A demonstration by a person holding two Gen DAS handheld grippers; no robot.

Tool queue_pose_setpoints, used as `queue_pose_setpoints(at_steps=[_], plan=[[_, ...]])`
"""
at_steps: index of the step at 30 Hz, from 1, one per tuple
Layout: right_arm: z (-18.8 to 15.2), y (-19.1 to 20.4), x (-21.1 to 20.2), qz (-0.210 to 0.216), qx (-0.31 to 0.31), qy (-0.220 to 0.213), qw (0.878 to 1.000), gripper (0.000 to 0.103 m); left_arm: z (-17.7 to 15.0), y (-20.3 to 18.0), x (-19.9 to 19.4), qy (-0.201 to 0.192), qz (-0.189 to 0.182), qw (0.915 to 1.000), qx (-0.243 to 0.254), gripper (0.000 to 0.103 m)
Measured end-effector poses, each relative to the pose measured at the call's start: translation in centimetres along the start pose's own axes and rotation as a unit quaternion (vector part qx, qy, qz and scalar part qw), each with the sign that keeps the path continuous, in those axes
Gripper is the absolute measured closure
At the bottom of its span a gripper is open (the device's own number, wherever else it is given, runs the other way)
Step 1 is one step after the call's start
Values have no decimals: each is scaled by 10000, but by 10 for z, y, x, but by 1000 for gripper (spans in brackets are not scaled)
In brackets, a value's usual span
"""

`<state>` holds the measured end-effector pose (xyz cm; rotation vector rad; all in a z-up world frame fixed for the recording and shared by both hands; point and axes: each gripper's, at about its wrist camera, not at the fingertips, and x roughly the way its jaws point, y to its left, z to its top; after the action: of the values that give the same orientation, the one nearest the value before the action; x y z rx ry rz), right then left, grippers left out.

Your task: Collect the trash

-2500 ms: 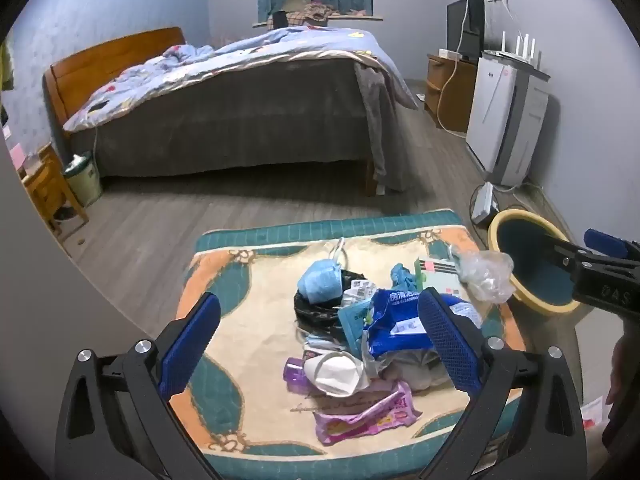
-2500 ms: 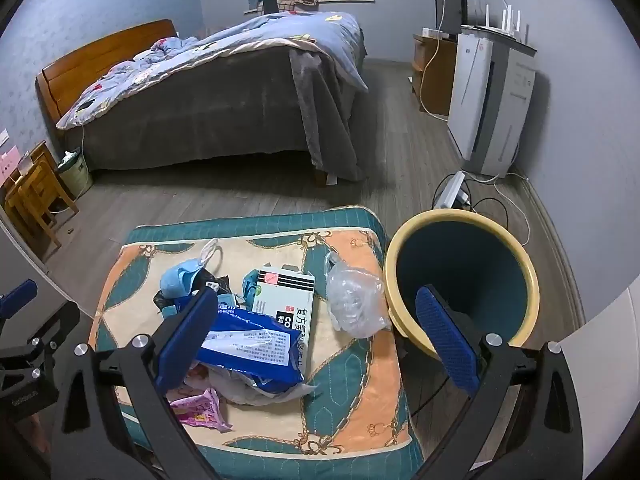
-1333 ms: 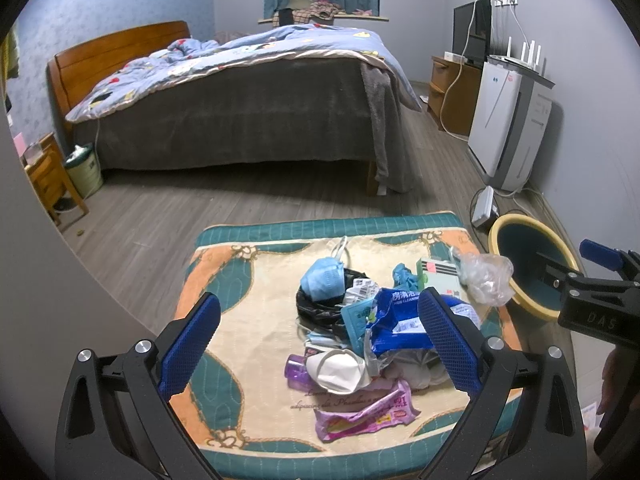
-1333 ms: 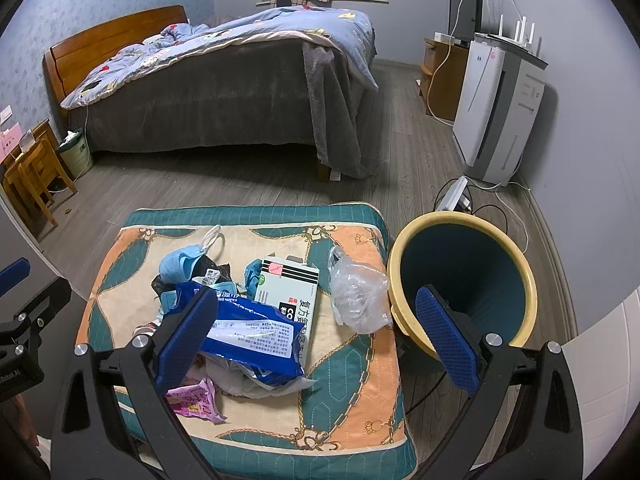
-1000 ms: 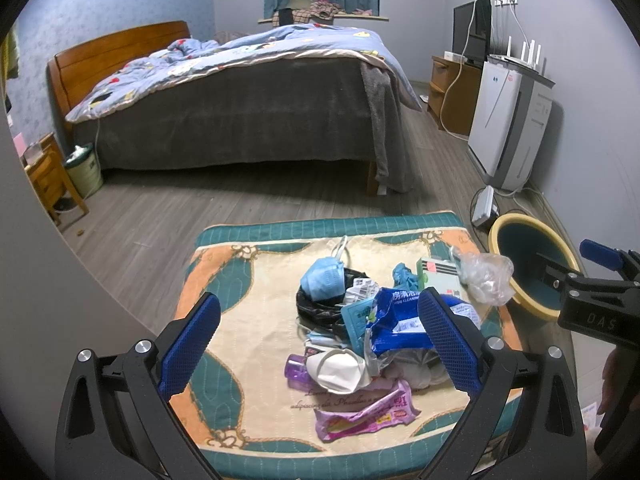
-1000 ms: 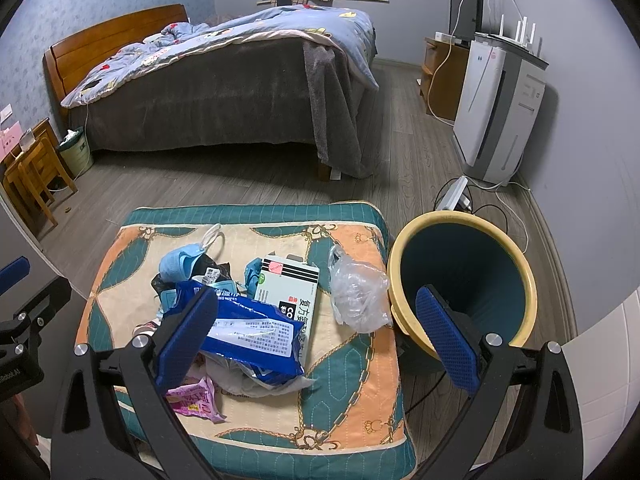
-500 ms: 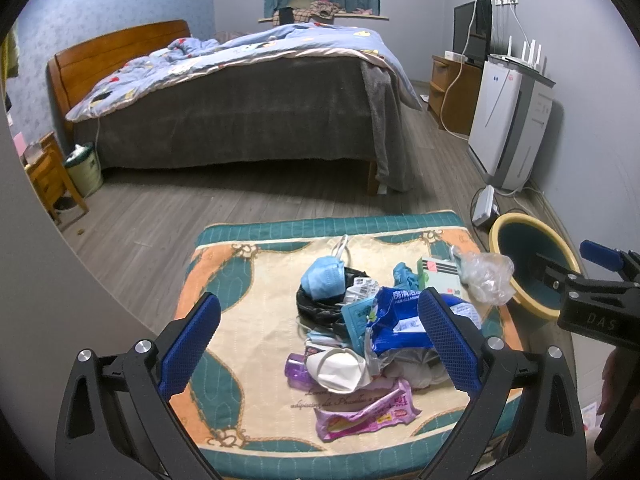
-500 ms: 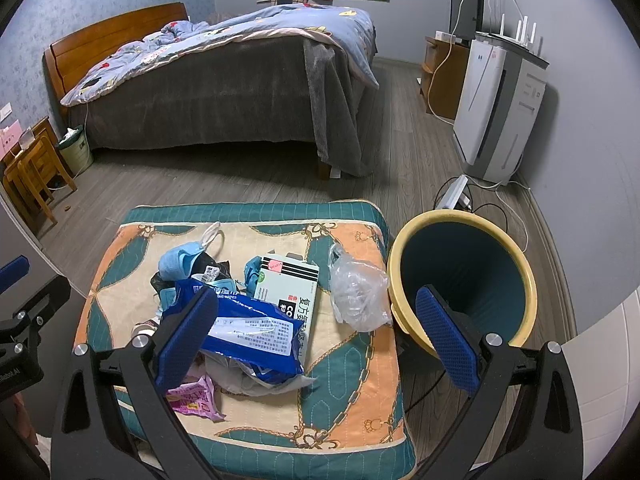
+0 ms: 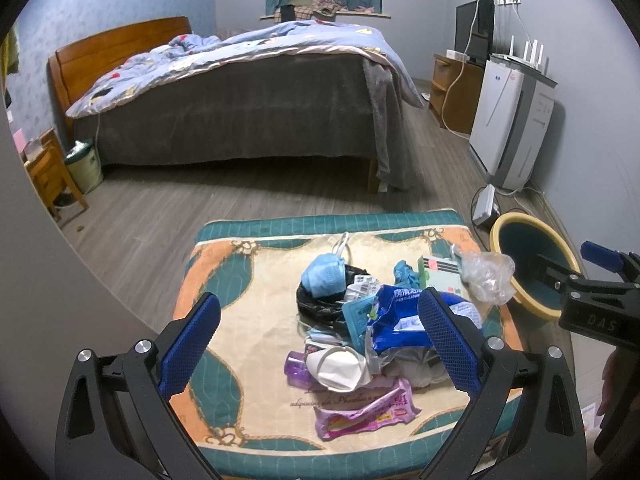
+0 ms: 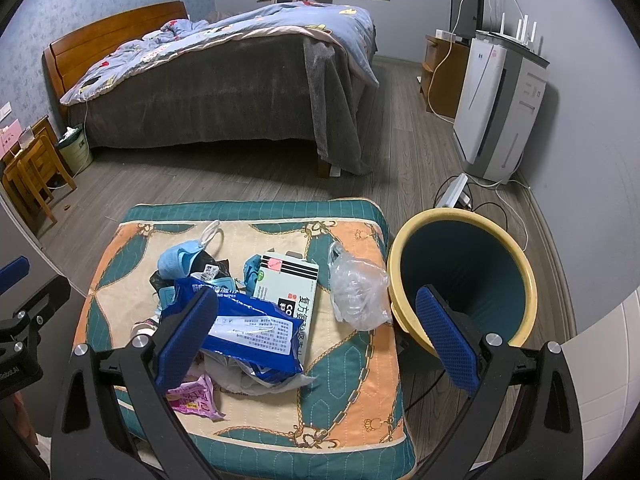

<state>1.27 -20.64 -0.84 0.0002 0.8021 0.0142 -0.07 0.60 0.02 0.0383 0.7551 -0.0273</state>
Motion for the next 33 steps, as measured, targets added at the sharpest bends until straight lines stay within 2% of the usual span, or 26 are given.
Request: queue_pose_setpoints(at_steps=[13, 16, 20, 23, 27, 31, 33], plan=[[-1, 0, 0, -26, 10, 23, 10000, 6, 0, 2, 0, 12, 10, 10000, -4, 5], [-3, -4, 2, -98, 74, 77, 9999, 6, -3, 1, 2, 58, 235, 9997, -19, 5], [-2, -9, 1, -206, 170, 35, 9996, 6, -6, 3, 4, 157, 0, 9999, -48, 5], [0, -9, 0, -221, 49, 43, 9997, 6, -6, 5, 3, 68, -164, 9998, -127, 5], [2, -10, -4, -247, 19, -58, 9997, 6, -3, 5, 3, -37, 12, 10000, -29, 5], [8, -15, -7, -201, 170, -81, 9996, 6, -3, 6, 4, 7, -221, 9997, -95, 5], [14, -20, -8, -144, 197, -59, 9997, 6, -2, 6, 7, 129, -210, 9997, -61, 5]])
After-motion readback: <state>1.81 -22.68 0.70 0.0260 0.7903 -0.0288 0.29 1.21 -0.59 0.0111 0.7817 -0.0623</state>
